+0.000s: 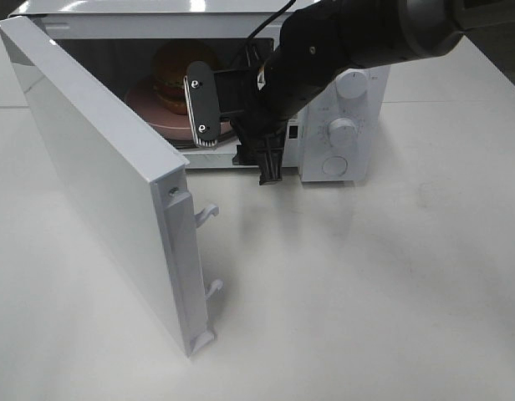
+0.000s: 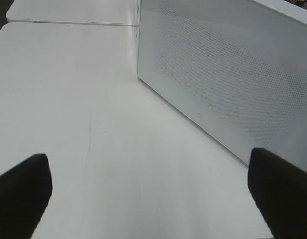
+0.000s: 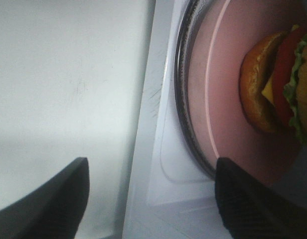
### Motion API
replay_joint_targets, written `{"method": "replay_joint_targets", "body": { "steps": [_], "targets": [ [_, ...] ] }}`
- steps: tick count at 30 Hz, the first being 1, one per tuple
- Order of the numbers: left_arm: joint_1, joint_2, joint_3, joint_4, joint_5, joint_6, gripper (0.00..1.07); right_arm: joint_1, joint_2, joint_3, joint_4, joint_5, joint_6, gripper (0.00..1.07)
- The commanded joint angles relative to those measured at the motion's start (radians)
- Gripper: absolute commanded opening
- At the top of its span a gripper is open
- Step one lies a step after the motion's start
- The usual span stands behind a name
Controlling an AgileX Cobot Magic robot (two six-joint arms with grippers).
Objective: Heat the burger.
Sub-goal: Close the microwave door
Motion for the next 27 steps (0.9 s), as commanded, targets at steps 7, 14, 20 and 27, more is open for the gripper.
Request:
{"method": "replay_joint_targets", "body": {
  "steps": [7,14,20,27],
  "targets": [
    [-0.001,-0.017,0.002,0.002,-0.007,0.000,1.00,-0.002,-0.101,0.117,-0.045,-0.042,0.122,0.69],
    [-0.001,-0.017,0.002,0.002,-0.007,0.000,1.00,-0.002,-0.181,0.214,-0.045,-0.092,0.124,0.69],
    [-0.001,-0.017,0.002,0.002,-0.007,0.000,1.00,-0.002,-0.273,0.306,-0.045,-0.118,0.154,0.69],
    [-0.001,-0.017,0.002,0.002,-0.007,0.000,1.00,-0.002,-0.369,0.402,-0.041,-0.137,0.206,0.69]
  ]
}}
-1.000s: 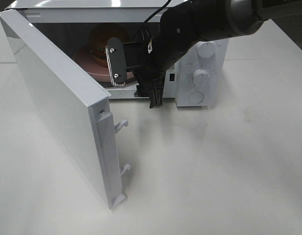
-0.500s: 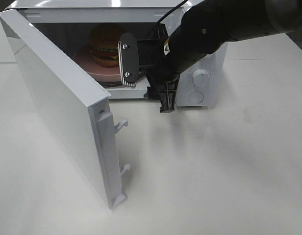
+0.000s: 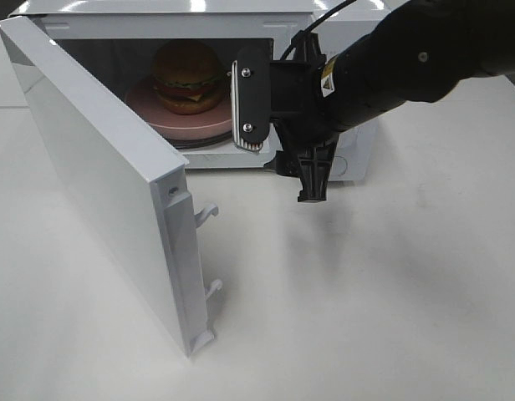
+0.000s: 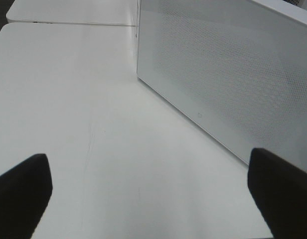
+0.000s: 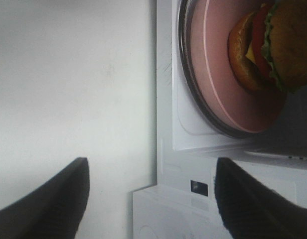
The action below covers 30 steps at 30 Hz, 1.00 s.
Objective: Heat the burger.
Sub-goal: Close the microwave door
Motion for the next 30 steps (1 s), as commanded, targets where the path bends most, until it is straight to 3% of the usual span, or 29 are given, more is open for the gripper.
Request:
{"method": "replay_joint_targets", "body": {
  "steps": [1,16,21,23,30],
  "targets": [
    [-0.001,-0.017,0.002,0.002,-0.007,0.000,1.00,-0.002,-0.042,0.032,0.000,-0.015,0.035,0.69],
    [-0.001,-0.017,0.002,0.002,-0.007,0.000,1.00,-0.002,-0.240,0.223,0.001,-0.014,0.294,0.69],
    [-0.001,-0.017,0.002,0.002,-0.007,0.000,1.00,-0.002,-0.318,0.295,0.006,-0.014,0.484,0.69],
    [-0.001,-0.017,0.002,0.002,-0.007,0.000,1.00,-0.002,-0.377,0.334,0.008,-0.001,0.667,0.70],
    [-0.001,-0.017,0.002,0.002,-0.007,0.000,1.00,-0.001,-0.470,0.368,0.005,0.063,0.937,0.70]
  ]
}}
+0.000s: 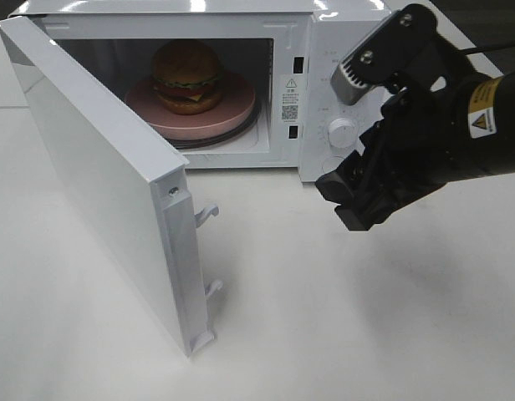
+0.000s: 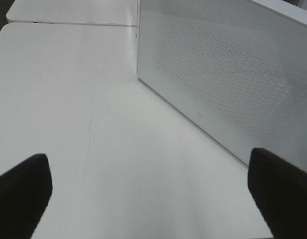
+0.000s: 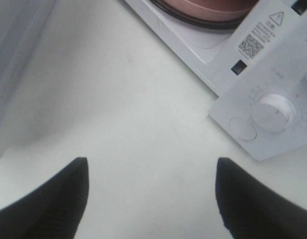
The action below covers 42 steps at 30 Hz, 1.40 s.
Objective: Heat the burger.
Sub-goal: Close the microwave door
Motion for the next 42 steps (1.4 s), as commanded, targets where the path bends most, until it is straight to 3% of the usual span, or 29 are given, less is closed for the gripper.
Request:
{"method": "replay_joint_targets", "body": {
  "steps": [1,22,42],
  "targets": [
    [-0.001,-0.017,0.002,0.002,-0.007,0.000,1.00,-0.001,-0.067,0.016,-0.002,0.091,0.170,0.70],
    [-0.001,-0.017,0.002,0.002,-0.007,0.000,1.00,0.000,-0.297,0.016,0.010,0.567,0.307,0.70],
    [-0.001,-0.017,0.002,0.002,-0.007,0.000,1.00,-0.007,-0.488,0.051,0.047,0.738,0.306,0.70]
  ]
}}
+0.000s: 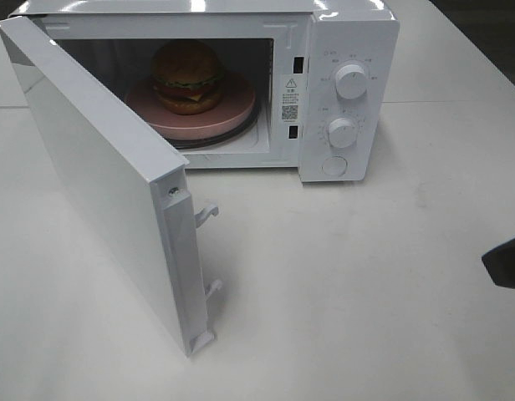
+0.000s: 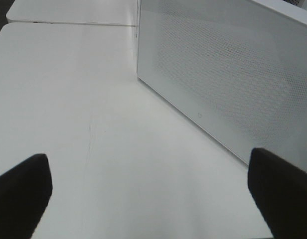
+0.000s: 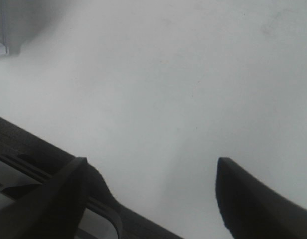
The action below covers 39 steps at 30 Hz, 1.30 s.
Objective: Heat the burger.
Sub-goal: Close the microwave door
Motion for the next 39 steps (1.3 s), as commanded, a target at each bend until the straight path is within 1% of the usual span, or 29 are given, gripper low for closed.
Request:
{"method": "replay_joint_targets", "body": {
  "steps": [1,3,4,5,6,8,9,11,12,14,17,19,21,22,23,25,35,36,39],
  "targets": [
    [-0.001,-0.017,0.002,0.002,-0.007,0.000,1.00,-0.007,-0.032,0.019,0.008,0.020,0.008,0.70],
    [-0.001,-0.017,0.002,0.002,-0.007,0.000,1.00,-0.023,-0.041,0.027,0.012,0.026,0.008,0.70],
    [-0.001,-0.017,0.002,0.002,-0.007,0.000,1.00,-0.065,-0.056,0.044,0.018,0.043,0.007,0.70],
    [-0.001,-0.017,0.002,0.001,-0.007,0.000,1.00,-0.091,-0.065,0.053,0.017,0.051,0.007,0.70],
    [-0.001,-0.017,0.002,0.001,-0.007,0.000,1.00,-0.091,-0.065,0.053,0.017,0.051,0.007,0.70],
    [-0.001,-0.017,0.002,0.001,-0.007,0.000,1.00,-0.155,-0.119,0.082,0.021,0.058,0.007,0.70],
    [-0.001,-0.017,0.002,0.001,-0.007,0.000,1.00,-0.155,-0.119,0.082,0.021,0.058,0.007,0.70],
    [-0.001,-0.017,0.002,0.001,-0.007,0.000,1.00,-0.196,-0.167,0.093,0.031,0.059,0.007,0.70],
    [-0.001,-0.017,0.002,0.001,-0.007,0.000,1.00,-0.196,-0.167,0.093,0.031,0.059,0.007,0.70],
    [-0.001,-0.017,0.002,0.001,-0.007,0.000,1.00,-0.238,-0.217,0.109,0.053,0.058,0.007,0.70],
    [-0.001,-0.017,0.002,0.001,-0.007,0.000,1.00,-0.251,-0.232,0.117,0.062,0.058,0.007,0.70],
    [-0.001,-0.017,0.002,0.001,-0.007,0.000,1.00,-0.320,-0.308,0.131,0.079,0.060,0.007,0.70],
    [-0.001,-0.017,0.002,0.001,-0.007,0.000,1.00,-0.333,-0.330,0.131,0.082,0.060,0.007,0.70],
    [-0.001,-0.017,0.002,0.001,-0.007,0.000,1.00,-0.363,-0.370,0.131,0.090,0.061,0.003,0.70],
    [-0.001,-0.017,0.002,0.001,-0.007,0.000,1.00,-0.363,-0.370,0.131,0.090,0.061,0.003,0.70],
    [-0.001,-0.017,0.002,0.001,-0.007,0.000,1.00,-0.397,-0.421,0.133,0.094,0.073,0.004,0.70],
    [-0.001,-0.017,0.002,0.001,-0.007,0.000,1.00,-0.412,-0.566,0.148,0.094,0.116,-0.005,0.70],
    [-0.001,-0.017,0.002,0.001,-0.007,0.000,1.00,-0.427,-0.605,0.155,0.092,0.125,-0.010,0.70],
    [-0.001,-0.017,0.002,0.001,-0.007,0.000,1.00,-0.445,-0.643,0.156,0.095,0.125,-0.016,0.70]
  ]
}}
